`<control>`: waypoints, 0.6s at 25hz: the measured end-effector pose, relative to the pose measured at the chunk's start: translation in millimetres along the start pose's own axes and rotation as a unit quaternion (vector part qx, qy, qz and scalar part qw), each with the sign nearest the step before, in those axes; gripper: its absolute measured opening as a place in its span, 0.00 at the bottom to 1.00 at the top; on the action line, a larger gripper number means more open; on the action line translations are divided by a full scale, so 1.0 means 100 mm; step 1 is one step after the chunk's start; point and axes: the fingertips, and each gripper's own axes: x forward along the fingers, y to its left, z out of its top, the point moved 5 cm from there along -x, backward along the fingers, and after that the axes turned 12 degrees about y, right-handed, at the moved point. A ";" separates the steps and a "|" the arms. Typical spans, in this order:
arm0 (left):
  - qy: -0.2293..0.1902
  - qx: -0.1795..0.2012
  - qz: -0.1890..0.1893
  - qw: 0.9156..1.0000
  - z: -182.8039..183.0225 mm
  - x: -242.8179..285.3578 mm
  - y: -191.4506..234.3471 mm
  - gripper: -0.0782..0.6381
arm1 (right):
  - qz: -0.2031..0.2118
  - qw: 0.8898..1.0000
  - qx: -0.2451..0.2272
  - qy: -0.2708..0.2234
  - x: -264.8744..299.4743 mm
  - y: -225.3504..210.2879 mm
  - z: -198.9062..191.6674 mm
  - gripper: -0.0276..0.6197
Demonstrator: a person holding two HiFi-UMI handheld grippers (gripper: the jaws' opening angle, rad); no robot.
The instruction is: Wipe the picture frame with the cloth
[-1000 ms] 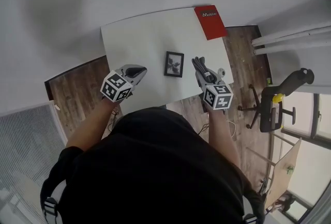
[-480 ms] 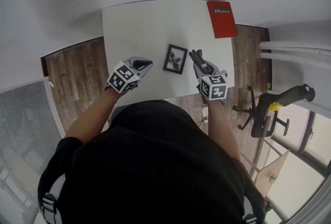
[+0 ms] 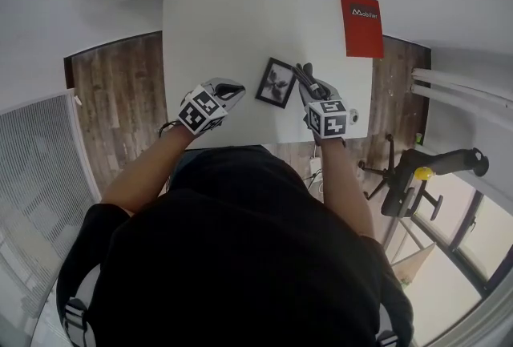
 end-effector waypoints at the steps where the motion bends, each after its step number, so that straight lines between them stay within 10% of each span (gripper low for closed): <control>1: 0.003 -0.002 -0.003 1.000 -0.01 0.04 -0.01 0.13 | 0.001 1.000 -0.007 0.006 0.05 0.00 0.00 0.21; 15: 0.071 0.012 -0.001 0.997 -0.37 0.64 -0.14 0.13 | -0.009 0.992 -0.104 0.072 0.61 -0.01 0.08 0.21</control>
